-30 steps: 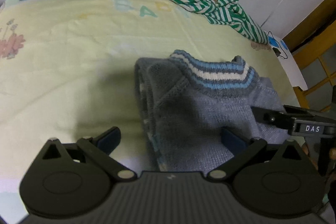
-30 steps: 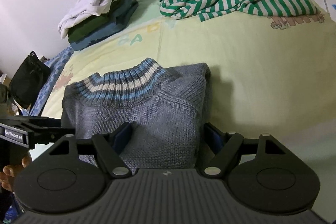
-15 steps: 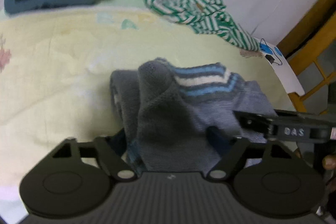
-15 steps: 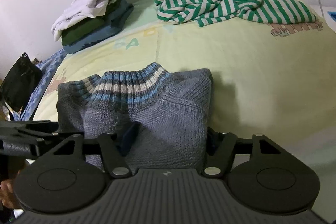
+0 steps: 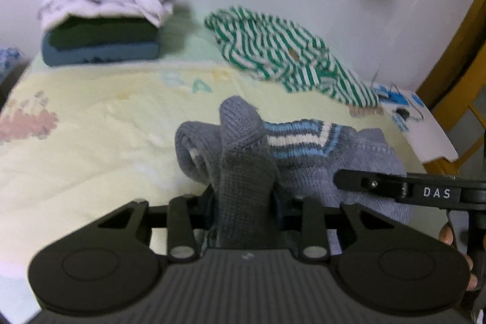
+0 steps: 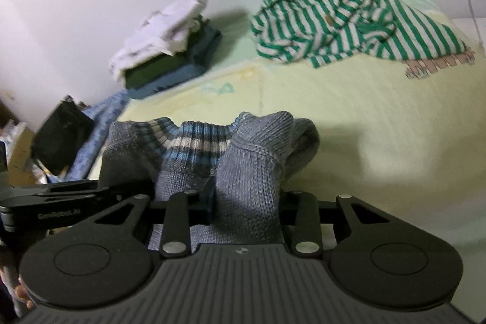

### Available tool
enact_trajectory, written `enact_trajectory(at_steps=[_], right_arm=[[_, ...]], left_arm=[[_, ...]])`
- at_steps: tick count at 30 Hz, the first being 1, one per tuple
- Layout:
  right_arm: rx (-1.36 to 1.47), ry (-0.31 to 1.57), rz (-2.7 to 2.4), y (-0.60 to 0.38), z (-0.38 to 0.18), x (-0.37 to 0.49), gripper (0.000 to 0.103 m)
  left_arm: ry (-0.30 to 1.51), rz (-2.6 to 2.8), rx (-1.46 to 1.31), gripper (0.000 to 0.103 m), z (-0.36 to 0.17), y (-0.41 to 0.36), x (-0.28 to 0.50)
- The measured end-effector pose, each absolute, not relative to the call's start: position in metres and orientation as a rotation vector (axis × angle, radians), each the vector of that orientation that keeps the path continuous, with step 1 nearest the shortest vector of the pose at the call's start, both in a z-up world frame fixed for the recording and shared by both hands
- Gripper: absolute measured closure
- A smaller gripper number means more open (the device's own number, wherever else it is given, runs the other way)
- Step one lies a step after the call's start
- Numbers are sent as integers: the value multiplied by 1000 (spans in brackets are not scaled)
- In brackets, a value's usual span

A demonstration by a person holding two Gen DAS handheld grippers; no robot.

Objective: Fold clothes
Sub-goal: 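Lift the held grey sweater up off the bed with both tools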

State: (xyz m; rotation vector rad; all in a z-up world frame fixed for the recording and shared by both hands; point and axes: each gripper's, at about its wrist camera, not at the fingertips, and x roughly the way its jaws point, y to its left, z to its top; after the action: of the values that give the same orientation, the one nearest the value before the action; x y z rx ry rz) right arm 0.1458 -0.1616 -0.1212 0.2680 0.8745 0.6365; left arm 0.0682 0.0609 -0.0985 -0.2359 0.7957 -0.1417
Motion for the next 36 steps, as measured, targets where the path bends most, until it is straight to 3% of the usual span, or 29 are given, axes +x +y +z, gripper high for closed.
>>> enact_trajectory(at_steps=[6,8,11,26,31,36], right_arm=[[321,836,726,-163,-100,156,68],[312,807,766,-157,-87,163,68],[331,774,823,-144,-68,178,68],[444,563,851,3,32,289,68],[463,535,798,47,27,328,68],[416,590,730,84,-15,359,68]], left_arm=[[726,-61,-222,74,-63,64,64],[699,-36,-191,81,-47,66,65],[687,-5,-176,82,-26,81,75],[524,51,-117,82,87,236,197],[559,41,-133,82,80,285,259],[676,96,-86,77,26,312,310]])
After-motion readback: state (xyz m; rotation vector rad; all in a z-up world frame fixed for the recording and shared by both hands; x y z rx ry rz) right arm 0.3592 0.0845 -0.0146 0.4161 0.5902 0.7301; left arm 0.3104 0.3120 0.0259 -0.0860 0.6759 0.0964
